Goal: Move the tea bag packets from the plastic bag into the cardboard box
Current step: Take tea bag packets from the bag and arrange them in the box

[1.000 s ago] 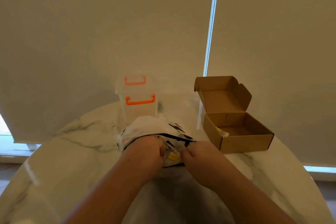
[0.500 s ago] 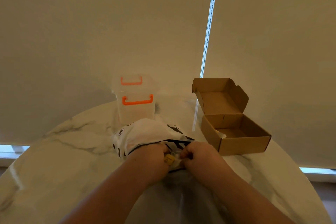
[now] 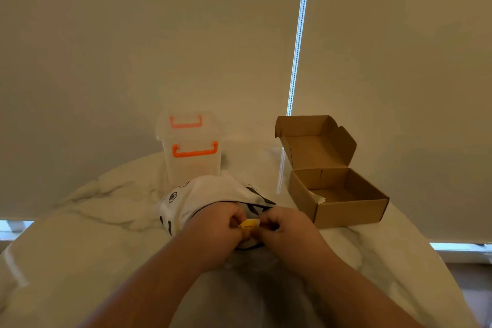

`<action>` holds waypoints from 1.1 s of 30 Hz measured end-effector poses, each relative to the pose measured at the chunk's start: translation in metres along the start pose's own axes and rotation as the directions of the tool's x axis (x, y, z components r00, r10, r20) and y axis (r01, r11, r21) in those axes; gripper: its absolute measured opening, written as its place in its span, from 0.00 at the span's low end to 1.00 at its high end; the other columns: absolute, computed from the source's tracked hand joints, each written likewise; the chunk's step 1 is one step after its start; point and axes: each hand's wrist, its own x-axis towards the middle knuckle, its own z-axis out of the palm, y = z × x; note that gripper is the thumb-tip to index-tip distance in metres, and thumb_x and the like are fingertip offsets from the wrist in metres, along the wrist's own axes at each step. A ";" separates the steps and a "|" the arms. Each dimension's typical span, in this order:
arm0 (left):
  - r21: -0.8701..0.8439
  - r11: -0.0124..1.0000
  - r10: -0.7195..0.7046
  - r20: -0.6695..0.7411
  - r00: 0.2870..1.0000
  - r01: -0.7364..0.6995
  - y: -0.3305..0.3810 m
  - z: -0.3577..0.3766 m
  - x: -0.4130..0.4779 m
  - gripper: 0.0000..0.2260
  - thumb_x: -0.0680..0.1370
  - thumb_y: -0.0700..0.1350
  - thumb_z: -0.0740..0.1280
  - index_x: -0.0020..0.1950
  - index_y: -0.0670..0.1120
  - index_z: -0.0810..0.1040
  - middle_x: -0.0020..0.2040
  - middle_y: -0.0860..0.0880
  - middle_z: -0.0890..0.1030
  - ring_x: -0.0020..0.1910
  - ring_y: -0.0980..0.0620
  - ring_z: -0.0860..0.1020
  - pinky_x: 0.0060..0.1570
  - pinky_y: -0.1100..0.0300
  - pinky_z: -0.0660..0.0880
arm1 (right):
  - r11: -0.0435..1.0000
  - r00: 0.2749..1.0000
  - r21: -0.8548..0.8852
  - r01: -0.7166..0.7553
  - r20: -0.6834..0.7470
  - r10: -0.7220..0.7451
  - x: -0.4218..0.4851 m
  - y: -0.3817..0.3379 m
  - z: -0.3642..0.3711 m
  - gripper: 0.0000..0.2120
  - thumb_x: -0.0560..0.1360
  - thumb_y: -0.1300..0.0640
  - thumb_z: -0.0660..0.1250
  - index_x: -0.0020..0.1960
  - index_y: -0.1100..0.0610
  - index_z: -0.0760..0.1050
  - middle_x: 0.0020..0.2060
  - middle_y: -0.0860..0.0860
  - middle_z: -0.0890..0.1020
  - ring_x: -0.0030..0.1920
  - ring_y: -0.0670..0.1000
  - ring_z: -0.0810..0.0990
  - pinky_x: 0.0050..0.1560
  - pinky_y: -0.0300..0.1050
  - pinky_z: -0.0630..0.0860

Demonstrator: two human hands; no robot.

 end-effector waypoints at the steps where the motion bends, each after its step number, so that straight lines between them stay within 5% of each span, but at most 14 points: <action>1: -0.014 1.000 0.012 0.008 1.000 -0.011 -0.001 0.000 0.000 0.05 0.73 0.53 0.71 0.41 0.55 0.78 0.35 0.53 0.81 0.35 0.57 0.78 0.40 0.55 0.77 | 0.999 1.000 0.035 0.006 -0.017 -0.005 -0.001 0.001 0.000 0.04 0.74 0.49 0.71 0.42 0.48 0.81 0.38 0.46 0.81 0.40 0.44 0.79 0.42 0.42 0.77; 8: -0.199 0.980 0.011 -0.009 1.000 -0.012 0.006 -0.013 -0.001 0.05 0.78 0.53 0.66 0.49 0.56 0.81 0.39 0.54 0.85 0.38 0.59 0.82 0.43 0.61 0.80 | 0.939 0.996 0.336 0.069 -0.080 -0.045 -0.002 0.001 -0.008 0.07 0.70 0.52 0.76 0.39 0.54 0.81 0.29 0.47 0.80 0.29 0.40 0.74 0.31 0.35 0.72; 13: -0.187 0.982 -0.033 -0.113 0.993 0.012 0.001 -0.018 -0.001 0.12 0.82 0.45 0.58 0.50 0.59 0.79 0.47 0.58 0.80 0.49 0.60 0.77 0.51 0.63 0.73 | 0.878 0.994 0.471 0.080 -0.098 -0.038 -0.004 0.004 -0.014 0.04 0.74 0.60 0.72 0.46 0.51 0.80 0.37 0.51 0.84 0.37 0.49 0.82 0.39 0.44 0.81; 19: -0.163 0.987 -0.015 -0.128 0.992 -0.006 0.000 -0.014 -0.001 0.11 0.81 0.45 0.59 0.50 0.56 0.80 0.34 0.56 0.78 0.33 0.59 0.75 0.35 0.67 0.71 | 0.751 0.989 0.658 0.057 -0.139 0.047 -0.001 0.009 -0.034 0.04 0.77 0.62 0.68 0.48 0.57 0.82 0.41 0.57 0.85 0.37 0.53 0.81 0.42 0.49 0.81; 24: -0.199 0.980 -0.015 -0.136 0.991 -0.013 0.003 -0.011 -0.002 0.10 0.80 0.48 0.60 0.46 0.52 0.81 0.40 0.50 0.82 0.39 0.55 0.79 0.42 0.57 0.78 | 0.620 0.982 0.785 0.002 -0.119 0.148 0.002 0.016 -0.039 0.06 0.77 0.64 0.67 0.45 0.60 0.82 0.44 0.66 0.82 0.39 0.58 0.78 0.38 0.46 0.78; 28: -0.233 0.972 -0.018 -0.123 0.992 -0.012 0.004 -0.015 -0.002 0.10 0.81 0.48 0.60 0.48 0.56 0.81 0.42 0.54 0.83 0.41 0.58 0.80 0.43 0.63 0.76 | 0.558 0.943 0.830 0.008 -0.192 0.271 0.005 0.018 -0.065 0.05 0.77 0.61 0.67 0.51 0.56 0.80 0.45 0.56 0.85 0.40 0.56 0.81 0.40 0.47 0.79; 30: -0.261 0.965 -0.014 -0.105 0.994 -0.014 0.004 -0.017 -0.001 0.10 0.81 0.48 0.60 0.50 0.58 0.81 0.44 0.57 0.83 0.45 0.60 0.80 0.47 0.62 0.77 | 0.623 0.899 0.782 0.000 -0.274 0.343 0.013 0.024 -0.089 0.06 0.77 0.60 0.68 0.54 0.55 0.77 0.45 0.55 0.85 0.38 0.53 0.81 0.37 0.46 0.80; 33: -0.288 0.957 0.002 -0.104 0.995 -0.032 0.006 -0.017 -0.002 0.10 0.81 0.48 0.61 0.49 0.58 0.82 0.43 0.61 0.83 0.43 0.64 0.79 0.45 0.65 0.76 | 0.915 0.843 0.373 -0.152 -0.435 0.317 0.039 0.045 -0.120 0.03 0.77 0.56 0.69 0.50 0.51 0.76 0.43 0.51 0.82 0.39 0.50 0.81 0.36 0.45 0.80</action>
